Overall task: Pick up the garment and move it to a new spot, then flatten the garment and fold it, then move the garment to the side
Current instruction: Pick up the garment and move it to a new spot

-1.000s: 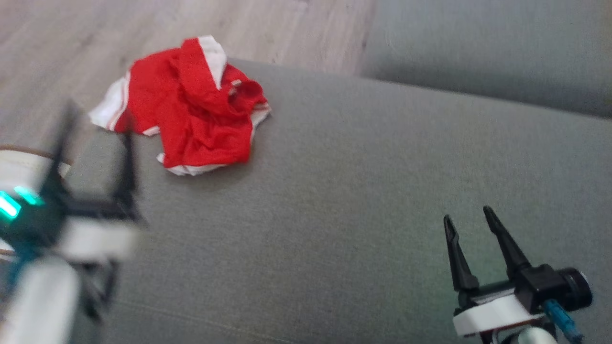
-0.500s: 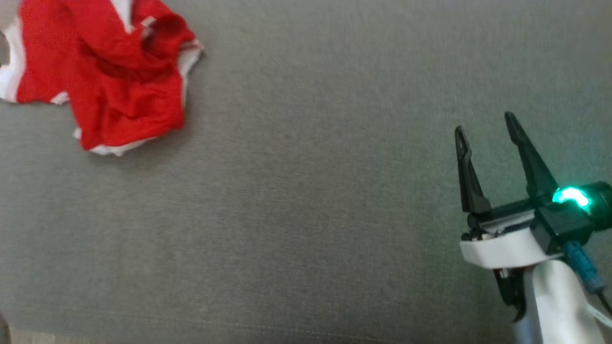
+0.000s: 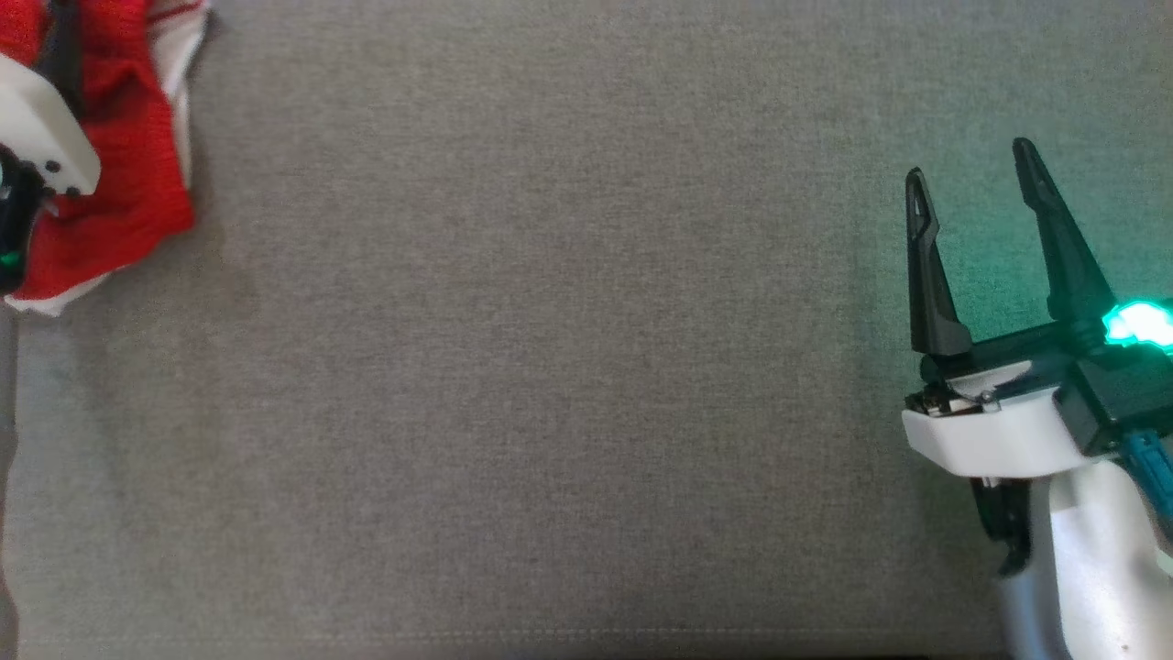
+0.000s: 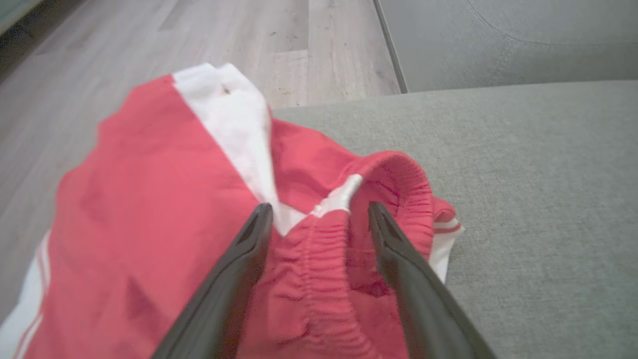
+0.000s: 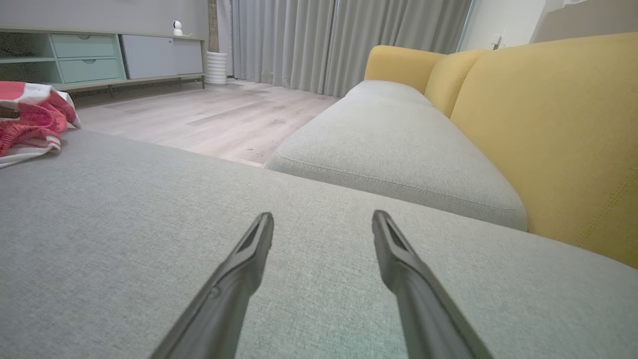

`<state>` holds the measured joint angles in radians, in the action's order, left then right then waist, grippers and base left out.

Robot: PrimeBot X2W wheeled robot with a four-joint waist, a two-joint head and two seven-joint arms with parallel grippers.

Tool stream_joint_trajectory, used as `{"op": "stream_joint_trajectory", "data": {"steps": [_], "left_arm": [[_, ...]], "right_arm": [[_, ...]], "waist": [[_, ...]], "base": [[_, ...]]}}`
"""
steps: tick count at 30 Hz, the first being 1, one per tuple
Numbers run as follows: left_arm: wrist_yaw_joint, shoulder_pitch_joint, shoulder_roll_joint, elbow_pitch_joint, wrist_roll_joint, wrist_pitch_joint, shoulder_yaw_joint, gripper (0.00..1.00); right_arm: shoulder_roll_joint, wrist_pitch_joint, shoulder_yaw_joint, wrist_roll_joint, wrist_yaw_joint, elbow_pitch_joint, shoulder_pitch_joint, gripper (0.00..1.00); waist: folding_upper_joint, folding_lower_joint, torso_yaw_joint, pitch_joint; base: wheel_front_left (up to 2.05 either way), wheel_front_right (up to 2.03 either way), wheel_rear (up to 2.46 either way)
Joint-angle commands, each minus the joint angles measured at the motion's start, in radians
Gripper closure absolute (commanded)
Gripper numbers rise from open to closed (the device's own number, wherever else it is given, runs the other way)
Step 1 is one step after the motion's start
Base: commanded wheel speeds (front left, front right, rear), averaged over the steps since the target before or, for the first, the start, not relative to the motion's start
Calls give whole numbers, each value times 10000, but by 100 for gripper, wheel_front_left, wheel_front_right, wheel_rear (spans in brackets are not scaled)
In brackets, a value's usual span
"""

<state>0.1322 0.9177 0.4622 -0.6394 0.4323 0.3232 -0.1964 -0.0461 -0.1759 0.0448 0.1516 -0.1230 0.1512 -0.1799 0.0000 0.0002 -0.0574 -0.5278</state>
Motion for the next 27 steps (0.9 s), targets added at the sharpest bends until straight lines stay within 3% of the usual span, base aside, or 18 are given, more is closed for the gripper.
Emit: {"op": "stream_joint_trajectory", "data": {"steps": [1,5,6,7,8,9,17,27], "left_arm": [[-21,461,721,257,217,153,137,0],[-18,526,1134,-138,361,687,-343,0],[-18,548,1195,-263,361,757,-381,22],[-19,577,1252,-384,341,784,-400,53],[-22,611,1303,-481,301,759,-423,65],[-64,652,1341,-555,266,653,-412,100],[-119,1029,1560,-806,-94,-462,-563,100],[-41,1536,1795,-258,-407,-1074,-1305,100]], "right_arm": [[-41,-4,163,38,-77,419,-95,0],[-41,-38,124,13,-77,440,-130,0],[-41,-50,112,5,-77,431,-143,0],[-41,-57,102,-2,-77,420,-157,0],[-41,-65,91,-12,-77,409,-173,0],[-41,-72,77,-24,-77,393,-193,0],[-41,-220,43,-163,-77,15,-288,0],[-41,-526,87,-661,-77,-849,-83,0]], "waist": [[0,-2,153,-267],[0,-2,198,-479],[0,-2,199,-505],[0,-2,200,-527],[0,-2,200,-539],[0,-2,196,-540],[0,-2,94,46],[0,-2,322,1768]], "base": [[0,0,0],[0,0,0],[0,0,0],[0,0,0],[0,0,0],[0,0,0],[0,0,0],[0,0,0]]}}
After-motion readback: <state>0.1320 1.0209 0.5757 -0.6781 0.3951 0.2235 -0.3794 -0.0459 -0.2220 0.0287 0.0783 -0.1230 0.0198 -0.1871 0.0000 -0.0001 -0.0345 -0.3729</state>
